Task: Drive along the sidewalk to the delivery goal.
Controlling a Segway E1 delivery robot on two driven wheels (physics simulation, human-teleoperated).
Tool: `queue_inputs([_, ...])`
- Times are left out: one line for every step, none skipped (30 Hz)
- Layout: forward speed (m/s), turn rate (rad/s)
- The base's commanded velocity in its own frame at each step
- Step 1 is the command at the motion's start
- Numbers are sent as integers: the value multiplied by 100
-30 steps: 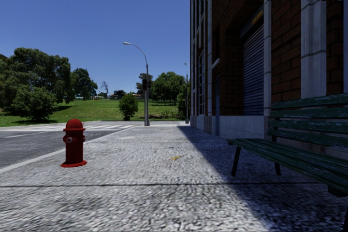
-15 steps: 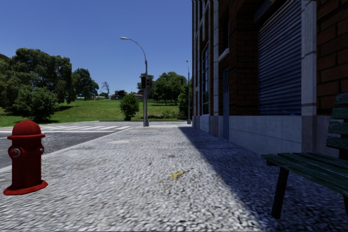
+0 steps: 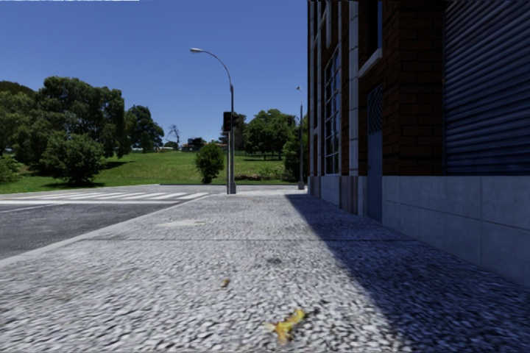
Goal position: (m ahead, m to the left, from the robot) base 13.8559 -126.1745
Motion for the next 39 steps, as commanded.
queue_inputs([200,5])
queue_inputs([200,0])
queue_inputs([200,0])
queue_inputs([200,0])
queue_inputs([200,0])
queue_inputs([200,0])
queue_inputs([200,0])
queue_inputs([200,0])
queue_inputs([200,0])
queue_inputs([200,0])
queue_inputs([200,0])
queue_inputs([200,0])
queue_inputs([200,0])
queue_inputs([200,0])
queue_inputs([200,0])
queue_inputs([200,0])
queue_inputs([200,0])
queue_inputs([200,0])
queue_inputs([200,0])
queue_inputs([200,0])
queue_inputs([200,0])
queue_inputs([200,0])
queue_inputs([200,0])
queue_inputs([200,0])
queue_inputs([200,0])
queue_inputs([200,0])
queue_inputs([200,0])
queue_inputs([200,0])
queue_inputs([200,0])
queue_inputs([200,0])
queue_inputs([200,0])
queue_inputs([200,0])
queue_inputs([200,0])
queue_inputs([200,0])
queue_inputs([200,0])
queue_inputs([200,0])
queue_inputs([200,0])
queue_inputs([200,0])
queue_inputs([200,0])
